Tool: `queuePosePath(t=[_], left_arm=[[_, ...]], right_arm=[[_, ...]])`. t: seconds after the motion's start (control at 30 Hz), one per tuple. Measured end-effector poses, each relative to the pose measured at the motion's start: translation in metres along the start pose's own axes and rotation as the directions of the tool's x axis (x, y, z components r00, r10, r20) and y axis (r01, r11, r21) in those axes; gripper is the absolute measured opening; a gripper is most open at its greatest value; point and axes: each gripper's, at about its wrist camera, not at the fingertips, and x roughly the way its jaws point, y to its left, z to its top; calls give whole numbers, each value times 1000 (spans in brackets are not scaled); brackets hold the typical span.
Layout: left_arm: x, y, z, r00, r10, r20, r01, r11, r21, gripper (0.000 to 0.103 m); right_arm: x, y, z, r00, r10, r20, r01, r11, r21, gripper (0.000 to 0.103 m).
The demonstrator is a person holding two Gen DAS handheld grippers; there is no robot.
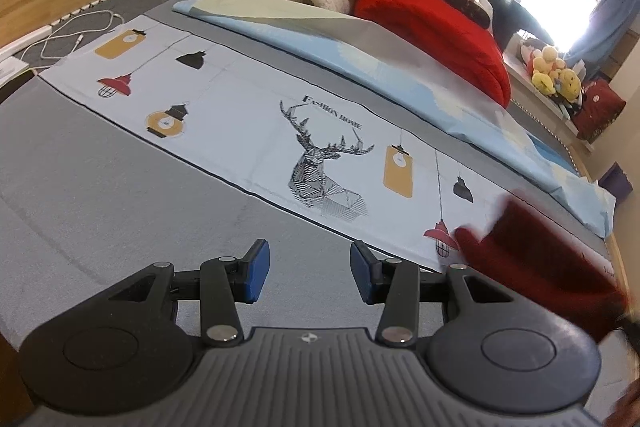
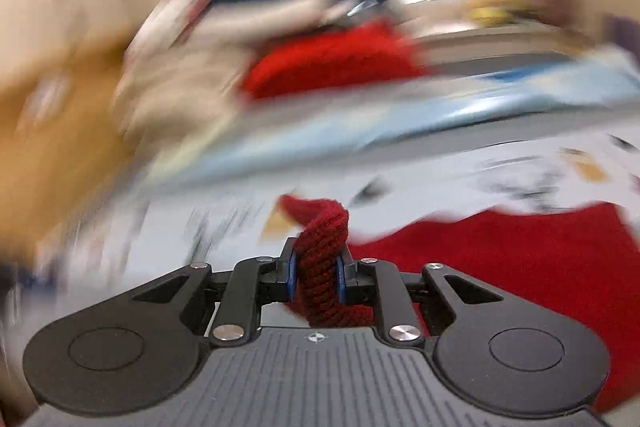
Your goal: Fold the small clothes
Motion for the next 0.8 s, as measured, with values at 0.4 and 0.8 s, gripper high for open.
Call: queuePosePath(t=[0.4, 0.8], left_arm=[[20, -69, -1, 999, -32, -21, 33, 997, 74, 49], [51, -156, -18, 996, -63, -65, 75, 978, 197, 49]], right_arm=[[-40, -267, -16, 720, -598, -352, 689, 679, 253, 33], [-55, -290, 49, 873, -447, -195, 480, 857, 187, 61]])
